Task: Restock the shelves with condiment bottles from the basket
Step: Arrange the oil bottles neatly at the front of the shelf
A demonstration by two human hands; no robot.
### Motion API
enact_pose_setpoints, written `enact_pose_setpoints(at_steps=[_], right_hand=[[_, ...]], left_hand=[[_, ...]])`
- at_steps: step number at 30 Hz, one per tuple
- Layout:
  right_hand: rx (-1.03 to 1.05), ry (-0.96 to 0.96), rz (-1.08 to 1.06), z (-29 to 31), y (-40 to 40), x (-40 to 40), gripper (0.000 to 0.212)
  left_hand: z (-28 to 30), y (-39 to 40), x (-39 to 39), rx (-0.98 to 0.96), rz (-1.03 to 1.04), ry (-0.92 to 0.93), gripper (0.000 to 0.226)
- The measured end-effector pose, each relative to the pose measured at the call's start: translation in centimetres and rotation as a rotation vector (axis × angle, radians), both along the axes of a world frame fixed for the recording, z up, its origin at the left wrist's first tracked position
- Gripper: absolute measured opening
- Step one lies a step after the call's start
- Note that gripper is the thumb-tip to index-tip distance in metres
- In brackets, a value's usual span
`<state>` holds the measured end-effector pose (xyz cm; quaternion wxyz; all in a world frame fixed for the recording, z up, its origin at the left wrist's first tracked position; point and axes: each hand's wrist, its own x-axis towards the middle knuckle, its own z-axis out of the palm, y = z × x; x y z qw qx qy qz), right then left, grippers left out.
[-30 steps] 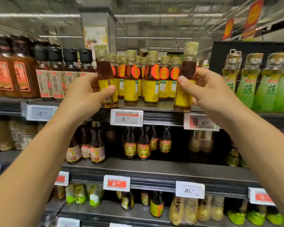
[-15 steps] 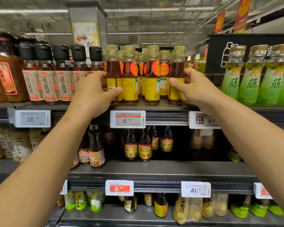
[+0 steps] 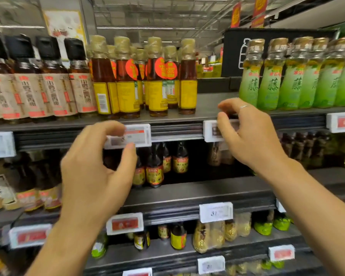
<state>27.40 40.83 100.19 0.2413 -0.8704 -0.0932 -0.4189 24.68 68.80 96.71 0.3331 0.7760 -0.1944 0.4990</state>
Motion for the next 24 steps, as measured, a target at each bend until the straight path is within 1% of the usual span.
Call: enact_pose_setpoints(at_steps=[2, 5, 9, 11, 15, 16, 18, 20, 22, 24], right_hand=[[-0.084, -0.022, 0.021, -1.0, -1.2, -1.4, 0.03], [-0.17, 0.063, 0.087, -3.2, -3.6, -3.9, 0.047], [-0.164, 0.112, 0.11, -7.6, -8.4, -7.8, 0.04], [-0.121, 0.218, 0.109, -11.1, -11.5, -9.9, 0.036], [0.041, 0.507, 0.069, -21.4, -18.3, -15.0, 0.031], [0.085, 0.624, 0.049, -24.4, -20.0, -16.4, 0.03], [0.183, 0.924, -0.013, -30.3, -23.0, -19.3, 0.026], [0.301, 1.169, -0.08, -36.4, -25.4, -22.6, 0.021], [0.403, 1.335, -0.159, -42.0, -27.0, -26.0, 0.019], [0.564, 1.463, -0.255, -47.1, -27.6, -29.1, 0.017]], left_hand=[[-1.5, -2.6, -1.2, 0.015, -0.093, 0.035, 0.021], [-3.9, -6.7, -2.7, 0.063, -0.22, 0.105, 0.02], [-8.0, -12.3, -3.7, 0.135, -0.307, 0.289, 0.02], [-11.2, -15.0, -4.0, 0.162, -0.312, 0.43, 0.02], [-20.4, -19.9, -4.8, 0.257, -0.322, 0.758, 0.02], [-23.3, -21.0, -5.2, 0.279, -0.326, 0.856, 0.018], [-29.1, -23.0, -6.7, 0.342, -0.331, 1.081, 0.016], [-35.0, -24.7, -9.0, 0.456, -0.347, 1.273, 0.016], [-40.4, -26.2, -11.4, 0.573, -0.359, 1.413, 0.013], [-45.5, -27.5, -13.8, 0.678, -0.386, 1.603, 0.013]])
